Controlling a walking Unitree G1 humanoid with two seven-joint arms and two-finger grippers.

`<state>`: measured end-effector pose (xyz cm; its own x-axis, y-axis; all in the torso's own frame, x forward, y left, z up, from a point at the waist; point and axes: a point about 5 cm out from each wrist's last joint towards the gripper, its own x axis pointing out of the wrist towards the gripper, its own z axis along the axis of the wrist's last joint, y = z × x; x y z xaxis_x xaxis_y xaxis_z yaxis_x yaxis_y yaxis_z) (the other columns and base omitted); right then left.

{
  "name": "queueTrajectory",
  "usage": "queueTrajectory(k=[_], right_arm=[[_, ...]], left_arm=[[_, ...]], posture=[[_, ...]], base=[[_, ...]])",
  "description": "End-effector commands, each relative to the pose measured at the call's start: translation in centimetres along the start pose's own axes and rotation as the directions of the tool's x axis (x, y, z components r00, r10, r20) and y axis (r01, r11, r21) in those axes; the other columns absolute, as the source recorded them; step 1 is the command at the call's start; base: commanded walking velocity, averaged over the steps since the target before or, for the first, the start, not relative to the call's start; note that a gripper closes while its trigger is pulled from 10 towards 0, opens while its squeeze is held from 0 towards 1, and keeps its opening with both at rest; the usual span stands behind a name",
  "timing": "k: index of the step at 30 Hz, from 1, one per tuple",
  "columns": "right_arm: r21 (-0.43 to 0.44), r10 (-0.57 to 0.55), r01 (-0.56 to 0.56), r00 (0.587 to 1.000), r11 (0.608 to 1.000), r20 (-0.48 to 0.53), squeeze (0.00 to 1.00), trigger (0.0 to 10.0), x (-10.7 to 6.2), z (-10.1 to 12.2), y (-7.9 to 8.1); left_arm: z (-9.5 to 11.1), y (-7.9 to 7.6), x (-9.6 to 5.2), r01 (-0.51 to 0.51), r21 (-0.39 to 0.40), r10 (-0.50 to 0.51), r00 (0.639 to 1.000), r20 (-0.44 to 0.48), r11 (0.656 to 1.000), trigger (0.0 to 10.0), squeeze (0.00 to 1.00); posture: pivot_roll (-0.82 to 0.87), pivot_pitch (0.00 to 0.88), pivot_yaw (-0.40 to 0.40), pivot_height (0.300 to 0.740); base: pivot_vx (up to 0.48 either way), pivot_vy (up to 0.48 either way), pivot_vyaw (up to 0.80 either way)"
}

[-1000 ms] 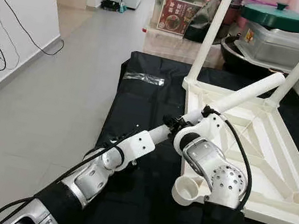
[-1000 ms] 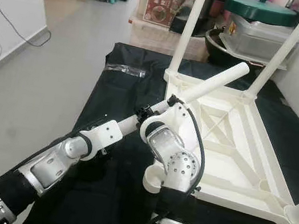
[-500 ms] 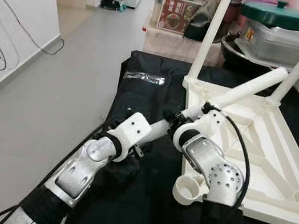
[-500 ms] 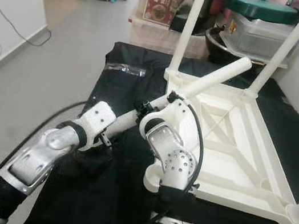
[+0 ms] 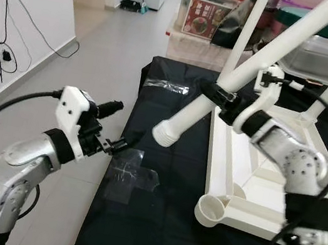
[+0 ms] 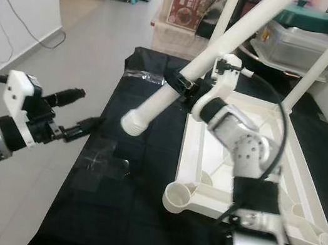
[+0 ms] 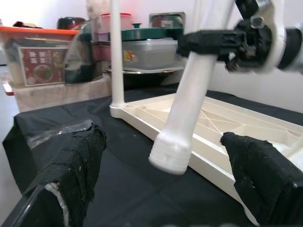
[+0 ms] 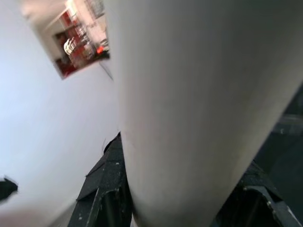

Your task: Building children table

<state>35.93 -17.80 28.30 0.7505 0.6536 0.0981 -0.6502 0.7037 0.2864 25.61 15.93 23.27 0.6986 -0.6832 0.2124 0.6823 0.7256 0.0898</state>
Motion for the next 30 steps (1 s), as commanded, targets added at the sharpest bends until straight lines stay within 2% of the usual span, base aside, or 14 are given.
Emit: queueTrajectory(k=[1, 4, 8, 14, 17, 22, 23, 24, 25, 30], right_arm=[[-0.126, 0.134, -0.133, 0.991, 0.983, -0.004, 0.00, 0.0, -1.1, 2.0, -0.4], [-0.144, 0.156, -0.156, 0.988, 0.977, -0.017, 0.00, 0.0, -1.4, 2.3, -0.5], [-0.194, 0.294, -0.307, 0.951, 0.932, -0.092, 0.00, 0.0, -3.3, 2.2, -0.5], [-0.188, 0.311, -0.328, 0.943, 0.926, -0.114, 0.00, 0.0, -3.6, 1.9, -0.5], [-0.202, 0.413, -0.446, 0.892, 0.872, -0.185, 0.00, 0.0, -5.0, 1.4, -0.1], [-0.208, 0.447, -0.488, 0.869, 0.848, -0.213, 0.00, 0.0, -5.3, 1.6, -0.3], [-0.207, 0.476, -0.522, 0.848, 0.828, -0.234, 0.00, 0.0, -5.7, 1.7, -0.4], [-0.207, 0.476, -0.522, 0.848, 0.828, -0.234, 0.00, 0.0, -5.7, 1.7, -0.4], [-0.202, 0.511, -0.564, 0.819, 0.801, -0.260, 0.00, 0.0, -6.2, 1.8, -0.5], [-0.204, 0.532, -0.588, 0.802, 0.783, -0.272, 0.00, 0.0, -6.4, 2.0, -0.3]], left_arm=[[-0.6, -0.7, -0.6, 0.039, -0.014, -0.040, 0.998, -0.051, 0.999, 10.0, 0.00], [-0.6, -0.7, -0.8, 0.044, -0.027, -0.045, 0.998, -0.053, 0.999, 10.0, 0.00], [-0.5, 0.4, -1.9, 0.017, -0.065, -0.021, 0.998, -0.064, 0.998, 10.0, 0.00], [-0.6, 0.6, -2.1, 0.011, -0.063, -0.015, 0.997, -0.073, 0.998, 10.0, 0.00], [-1.1, 0.8, -2.7, 0.014, -0.070, -0.022, 0.994, -0.108, 0.997, 10.0, 0.00], [-1.1, 1.0, -3.1, 0.012, -0.069, -0.020, 0.993, -0.120, 0.998, 10.0, 0.00], [-1.0, 1.2, -3.3, 0.007, -0.070, -0.016, 0.992, -0.125, 0.998, 10.0, 0.00], [-1.0, 1.2, -3.3, 0.007, -0.070, -0.016, 0.992, -0.125, 0.998, 10.0, 0.00], [-0.9, 1.5, -3.6, 0.001, -0.071, -0.011, 0.991, -0.130, 0.997, 10.0, 0.00], [-0.9, 1.7, -3.8, 0.004, -0.072, -0.014, 0.991, -0.136, 0.997, 10.0, 0.00]], posture=[[0.00, 0.000, -0.102, 0.740], [0.00, 0.000, -0.102, 0.740], [0.00, 0.000, -0.096, 0.740], [0.00, 0.000, -0.096, 0.740], [-0.01, 0.000, -0.088, 0.740], [-0.02, 0.000, -0.082, 0.740], [-0.02, 0.000, -0.081, 0.740], [-0.02, 0.000, -0.081, 0.740], [-0.02, 0.000, -0.081, 0.740], [-0.02, 0.000, -0.078, 0.740]], base=[[0.000, 0.000, 0.00], [0.000, 0.000, 0.00], [0.000, 0.000, 0.00], [0.000, 0.000, 0.00], [0.000, 0.000, 0.00], [0.000, 0.000, 0.00], [0.000, 0.000, 0.00], [0.000, 0.000, 0.00], [0.000, 0.000, 0.00], [0.000, 0.000, 0.00]])
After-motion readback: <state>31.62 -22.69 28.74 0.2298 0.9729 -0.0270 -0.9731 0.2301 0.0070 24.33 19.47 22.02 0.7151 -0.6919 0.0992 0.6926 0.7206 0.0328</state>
